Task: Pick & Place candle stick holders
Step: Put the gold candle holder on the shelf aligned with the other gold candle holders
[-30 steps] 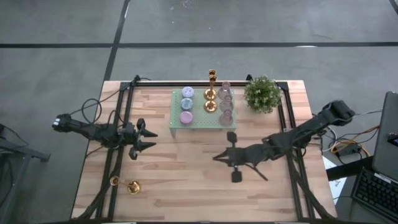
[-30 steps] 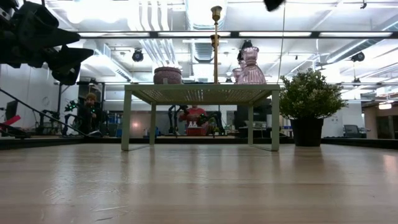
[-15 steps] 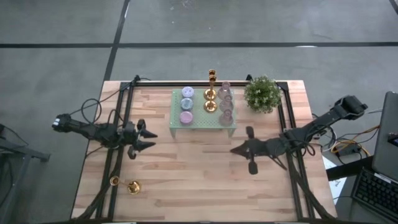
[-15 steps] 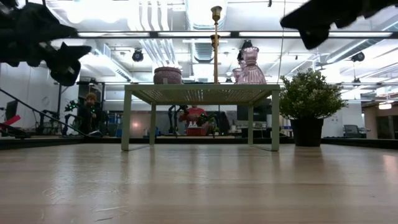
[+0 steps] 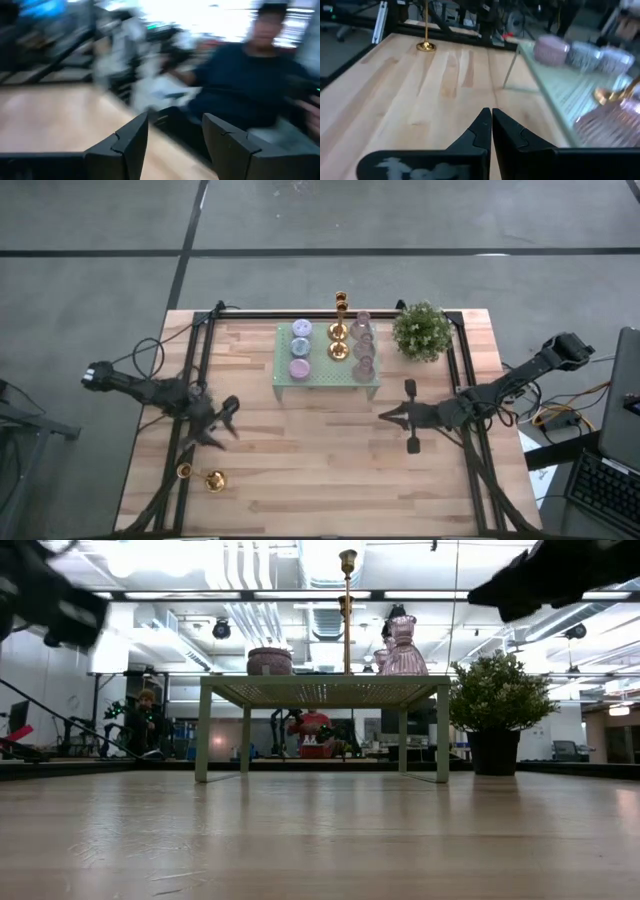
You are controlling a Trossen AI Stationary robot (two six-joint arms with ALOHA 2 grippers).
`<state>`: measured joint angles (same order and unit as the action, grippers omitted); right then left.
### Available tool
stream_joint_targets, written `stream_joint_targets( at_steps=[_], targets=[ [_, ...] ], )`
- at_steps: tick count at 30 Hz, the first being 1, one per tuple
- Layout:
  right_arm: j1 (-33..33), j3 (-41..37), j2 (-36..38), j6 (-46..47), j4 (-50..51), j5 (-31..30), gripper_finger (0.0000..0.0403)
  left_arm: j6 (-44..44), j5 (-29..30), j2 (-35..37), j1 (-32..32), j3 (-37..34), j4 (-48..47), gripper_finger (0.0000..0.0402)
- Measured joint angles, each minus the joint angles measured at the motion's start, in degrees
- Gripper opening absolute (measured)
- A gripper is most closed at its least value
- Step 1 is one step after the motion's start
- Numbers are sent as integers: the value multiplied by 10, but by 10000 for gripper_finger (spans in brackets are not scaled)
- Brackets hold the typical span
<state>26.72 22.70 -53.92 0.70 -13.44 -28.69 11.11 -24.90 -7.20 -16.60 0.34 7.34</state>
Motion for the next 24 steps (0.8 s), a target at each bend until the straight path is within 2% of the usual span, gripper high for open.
stream_joint_targets(
  at_steps=[4, 8, 12, 14, 19, 24],
  targets=[
    [0, 0, 6, -66, -1, 0, 8, -62, -118, 1, 0, 2, 31, 193],
    [0, 2, 6, -86, -3, 0, 8, -104, -135, 0, 0, 2, 25, 193],
    [0, 2, 3, -77, -2, 1, 8, -154, -136, -1, 0, 2, -40, 193],
    [0, 2, 0, -82, -2, 1, 8, -159, -154, -7, 0, 2, -39, 193],
    [0, 2, -6, -80, -3, 2, 9, -110, -254, -9, 0, 2, -37, 193],
    [0, 2, -6, -85, -2, 2, 9, -121, -374, -10, 0, 1, -49, 193]
  ],
)
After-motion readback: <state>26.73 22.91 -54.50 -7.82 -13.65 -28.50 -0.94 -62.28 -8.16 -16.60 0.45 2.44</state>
